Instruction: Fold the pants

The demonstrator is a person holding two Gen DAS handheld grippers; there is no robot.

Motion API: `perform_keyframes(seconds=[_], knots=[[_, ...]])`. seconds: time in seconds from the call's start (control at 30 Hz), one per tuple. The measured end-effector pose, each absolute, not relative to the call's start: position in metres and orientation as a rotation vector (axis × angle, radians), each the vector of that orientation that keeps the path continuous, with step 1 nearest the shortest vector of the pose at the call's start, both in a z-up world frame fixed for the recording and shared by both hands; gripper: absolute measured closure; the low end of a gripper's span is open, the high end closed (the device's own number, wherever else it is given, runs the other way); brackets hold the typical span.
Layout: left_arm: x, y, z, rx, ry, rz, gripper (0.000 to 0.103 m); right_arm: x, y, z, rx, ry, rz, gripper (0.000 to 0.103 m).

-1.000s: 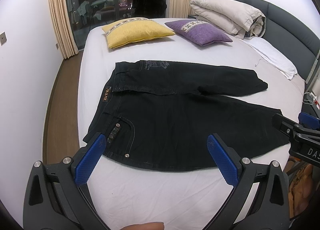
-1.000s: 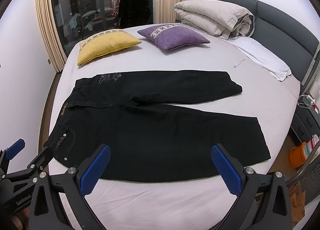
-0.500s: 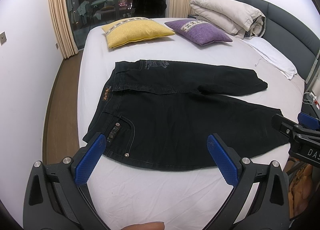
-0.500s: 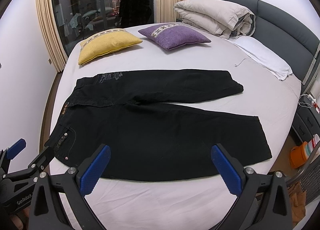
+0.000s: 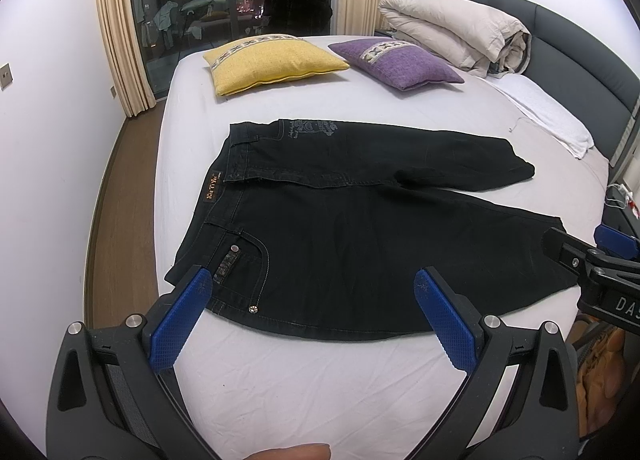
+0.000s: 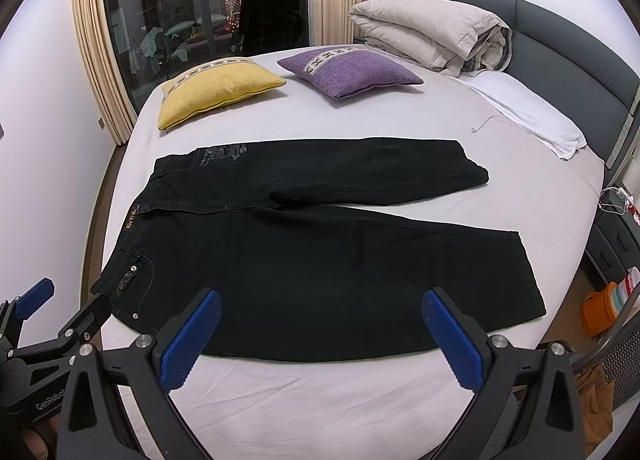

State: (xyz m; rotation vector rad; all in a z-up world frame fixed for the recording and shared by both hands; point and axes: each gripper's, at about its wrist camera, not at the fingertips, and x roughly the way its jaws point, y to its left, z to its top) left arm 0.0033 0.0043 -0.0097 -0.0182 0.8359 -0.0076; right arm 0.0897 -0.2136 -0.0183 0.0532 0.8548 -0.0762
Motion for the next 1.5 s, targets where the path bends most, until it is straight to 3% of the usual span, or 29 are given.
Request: perform_keyframes(seconds=[1.07,1.3,1.5], knots=[[0.021,0.007,-0.025,-0.068,0.878,-0.126,0.0,0.105,-0.222,-0.03,0.084,0.87,0.025,0.0],[0.08,0.014,-0.037,-0.024,0.943,-0.296,0.0,0.14,-0.244,-0.025,0.048,0.813,0.157,0.0],[0.195,0.039,-0.025,0.189,0.87,-0.294,0.0,0.2,-0.267,-0.02,-0.021,0.747,0.28,0.0]])
